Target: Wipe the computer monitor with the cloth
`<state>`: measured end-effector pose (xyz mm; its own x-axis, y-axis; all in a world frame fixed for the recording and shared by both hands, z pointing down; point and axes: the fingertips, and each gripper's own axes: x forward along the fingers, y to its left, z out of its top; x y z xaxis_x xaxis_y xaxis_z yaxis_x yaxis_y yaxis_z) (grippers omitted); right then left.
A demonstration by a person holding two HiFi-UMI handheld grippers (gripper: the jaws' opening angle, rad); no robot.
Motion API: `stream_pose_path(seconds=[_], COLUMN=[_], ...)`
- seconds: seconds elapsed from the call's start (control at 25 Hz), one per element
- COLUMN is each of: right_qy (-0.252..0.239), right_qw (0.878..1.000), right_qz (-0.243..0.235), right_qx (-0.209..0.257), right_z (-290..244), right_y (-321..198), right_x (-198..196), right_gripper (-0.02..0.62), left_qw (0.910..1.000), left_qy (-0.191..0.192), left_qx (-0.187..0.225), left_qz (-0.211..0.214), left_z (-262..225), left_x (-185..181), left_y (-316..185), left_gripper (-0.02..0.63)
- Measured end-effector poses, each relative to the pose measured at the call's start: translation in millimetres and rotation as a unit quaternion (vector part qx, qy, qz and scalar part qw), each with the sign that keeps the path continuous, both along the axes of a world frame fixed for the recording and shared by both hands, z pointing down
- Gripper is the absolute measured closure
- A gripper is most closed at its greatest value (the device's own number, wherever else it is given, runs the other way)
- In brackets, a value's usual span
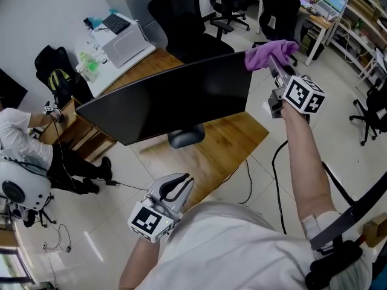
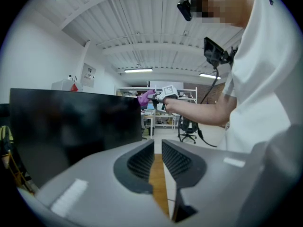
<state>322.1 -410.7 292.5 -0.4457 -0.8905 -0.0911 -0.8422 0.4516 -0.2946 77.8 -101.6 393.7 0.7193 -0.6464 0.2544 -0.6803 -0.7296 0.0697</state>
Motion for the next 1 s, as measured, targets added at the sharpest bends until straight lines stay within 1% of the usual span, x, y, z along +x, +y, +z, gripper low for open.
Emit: stream_pose_path(seconds=[0.24, 0.48, 1.0], right_qy=[-0.002, 0.003, 0.012], right_qw=[1.0, 0.999, 0.995], right_qz=[0.005, 0.004, 0.01], right_qx=[-0.022, -0.047, -0.094], right_z=[30, 59, 118], right_y=[-2, -4, -3], right_x=[5, 3, 0], right_gripper=[0.548, 0.548, 0.548], left_qw=[1.0, 0.9998, 0.9991], left_qy=[-0.006, -0.016, -0.019], left_qx=[0.001, 0.0, -0.019], left_qz=[-0.004, -0.011, -0.034], left_z=[2, 0, 6], left_x=[0, -8, -22], left_y=[0, 2, 6], left_gripper=[0.535, 0.535, 0.536])
